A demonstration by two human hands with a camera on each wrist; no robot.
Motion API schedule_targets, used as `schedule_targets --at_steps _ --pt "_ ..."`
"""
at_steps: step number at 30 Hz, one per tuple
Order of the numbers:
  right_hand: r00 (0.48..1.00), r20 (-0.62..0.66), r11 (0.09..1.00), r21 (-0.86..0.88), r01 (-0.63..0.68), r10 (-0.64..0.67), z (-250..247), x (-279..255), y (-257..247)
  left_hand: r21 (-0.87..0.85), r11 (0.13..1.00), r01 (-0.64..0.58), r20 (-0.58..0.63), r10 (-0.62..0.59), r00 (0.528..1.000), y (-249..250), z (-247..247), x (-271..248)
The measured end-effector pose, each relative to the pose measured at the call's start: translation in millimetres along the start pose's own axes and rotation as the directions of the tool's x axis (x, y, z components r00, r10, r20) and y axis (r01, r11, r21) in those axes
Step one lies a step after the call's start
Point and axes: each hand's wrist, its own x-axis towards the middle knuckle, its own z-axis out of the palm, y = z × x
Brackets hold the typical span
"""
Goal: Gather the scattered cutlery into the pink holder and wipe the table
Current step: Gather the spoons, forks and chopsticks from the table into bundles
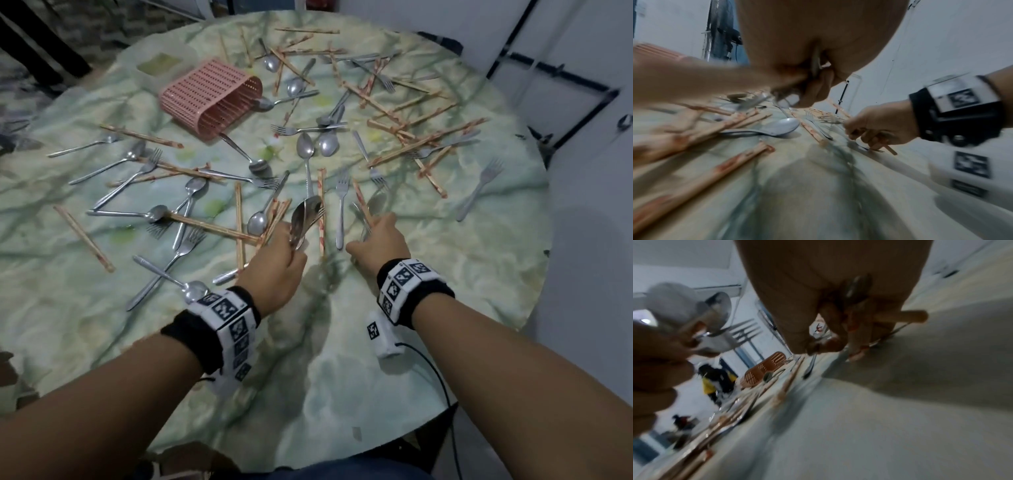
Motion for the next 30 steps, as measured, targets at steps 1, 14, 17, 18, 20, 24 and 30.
schedule_targets --at_steps 1,14,17,18,20,24,30 --pt "1.0 -0.019 0.998 0.061 -0.007 0.009 0 -2 2 -0.015 1.0 0.018 -0.03 -0.019 0.999 4 3 10" --pt "0.99 -0.13 0.976 0.214 -0.032 0.061 -47 -14 26 0.28 0.942 0.185 0.057 -0.208 0.976 34 63 127" --pt "0.993 -0.084 0.969 0.239 -0.056 0.078 -50 -8 25 0.335 0.929 0.156 0.082 -0.194 0.978 38 64 128" --pt "0.994 -0.079 0.969 0.239 -0.056 0.077 -49 -5 24 0.346 0.925 0.16 0.097 -0.204 0.974 40 63 128" --pt "0.995 -0.078 0.973 0.226 -0.037 0.056 -44 0 19 0.351 0.917 0.188 0.117 -0.242 0.963 42 60 126" --pt "0.999 -0.009 0.977 0.21 -0.046 0.049 -30 18 20 0.361 0.912 0.194 0.082 -0.239 0.968 36 53 118" --pt "1.0 -0.002 1.0 0.012 -0.024 0.024 -20 16 7 0.388 0.898 0.21 0.11 -0.271 0.956 43 47 110"
